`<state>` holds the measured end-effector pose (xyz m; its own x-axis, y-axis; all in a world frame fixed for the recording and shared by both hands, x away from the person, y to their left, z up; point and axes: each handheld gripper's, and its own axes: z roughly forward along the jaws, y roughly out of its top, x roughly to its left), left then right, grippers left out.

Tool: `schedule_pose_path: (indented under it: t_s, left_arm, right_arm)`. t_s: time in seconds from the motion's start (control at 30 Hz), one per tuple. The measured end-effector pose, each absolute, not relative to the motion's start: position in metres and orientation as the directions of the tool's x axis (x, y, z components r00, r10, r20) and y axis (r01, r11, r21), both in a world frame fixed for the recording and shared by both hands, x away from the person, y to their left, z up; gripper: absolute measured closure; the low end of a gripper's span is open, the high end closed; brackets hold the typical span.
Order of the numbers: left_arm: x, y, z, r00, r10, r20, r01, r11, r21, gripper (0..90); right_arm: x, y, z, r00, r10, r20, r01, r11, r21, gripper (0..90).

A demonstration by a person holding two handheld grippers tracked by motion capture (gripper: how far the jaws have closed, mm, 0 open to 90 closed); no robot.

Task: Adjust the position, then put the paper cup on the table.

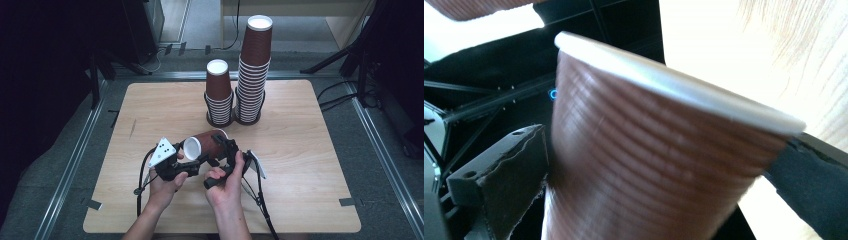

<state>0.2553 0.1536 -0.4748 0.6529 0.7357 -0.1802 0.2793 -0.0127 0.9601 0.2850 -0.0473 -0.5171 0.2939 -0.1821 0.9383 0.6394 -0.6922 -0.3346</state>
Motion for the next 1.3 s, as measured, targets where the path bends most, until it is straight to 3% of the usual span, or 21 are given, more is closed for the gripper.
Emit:
schedule_pose_path:
  t_s: [0.3, 0.53, 0.63, 0.73, 0.83, 1.0, 1.07, 1.1, 1.13, 1.27, 1.3]
  left_arm:
    - [0.256, 0.152, -0.476, 0.663, 0.726, -0.182, 0.287, -0.023, 0.958, 23.1]
    - [0.257, 0.157, -0.476, 0.651, 0.718, -0.245, 0.33, 0.022, 0.944, 21.2]
    - [0.257, 0.16, -0.474, 0.652, 0.707, -0.274, 0.342, 0.049, 0.939, 8.8]
    - [0.257, 0.164, -0.473, 0.659, 0.699, -0.277, 0.339, 0.053, 0.939, 2.1]
    - [0.257, 0.166, -0.473, 0.663, 0.695, -0.279, 0.335, 0.058, 0.94, 1.0]
    - [0.258, 0.171, -0.473, 0.656, 0.696, -0.292, 0.343, 0.07, 0.937, 0.1]
    - [0.26, 0.173, -0.474, 0.644, 0.703, -0.302, 0.359, 0.072, 0.931, 0.1]
    - [0.26, 0.173, -0.474, 0.644, 0.703, -0.302, 0.359, 0.072, 0.931, 0.1]
    - [0.261, 0.175, -0.475, 0.632, 0.711, -0.309, 0.367, 0.078, 0.927, 0.1]
    - [0.262, 0.178, -0.476, 0.622, 0.717, -0.314, 0.38, 0.075, 0.922, 0.1]
    - [0.262, 0.179, -0.476, 0.618, 0.72, -0.317, 0.385, 0.074, 0.92, 0.1]
  right_arm:
    - [0.294, -0.047, -0.519, 0.274, -0.197, 0.941, 0.62, -0.712, -0.33, 0.0]
    - [0.295, -0.047, -0.52, 0.232, -0.185, 0.955, 0.617, -0.731, -0.292, 7.7]
    - [0.295, -0.049, -0.52, 0.186, -0.168, 0.968, 0.618, -0.746, -0.248, 8.1]
    - [0.297, -0.053, -0.519, 0.155, -0.14, 0.978, 0.61, -0.765, -0.206, 8.3]
    - [0.298, -0.057, -0.517, 0.138, -0.118, 0.983, 0.598, -0.781, -0.177, 8.5]
    - [0.3, -0.066, -0.511, 0.069, -0.027, 0.997, 0.551, -0.832, -0.061, 9.0]
    - [0.301, -0.071, -0.509, 0.029, 0.057, 0.998, 0.521, -0.853, 0.034, 9.2]
    - [0.301, -0.071, -0.509, 0.029, 0.057, 0.998, 0.521, -0.853, 0.034, 9.2]
    - [0.302, -0.073, -0.51, 0.001, 0.122, 0.993, 0.502, -0.858, 0.105, 9.3]
    - [0.303, -0.075, -0.512, -0.021, 0.201, 0.979, 0.487, -0.854, 0.186, 9.4]
    - [0.303, -0.075, -0.512, -0.043, 0.263, 0.964, 0.486, -0.838, 0.25, 9.4]
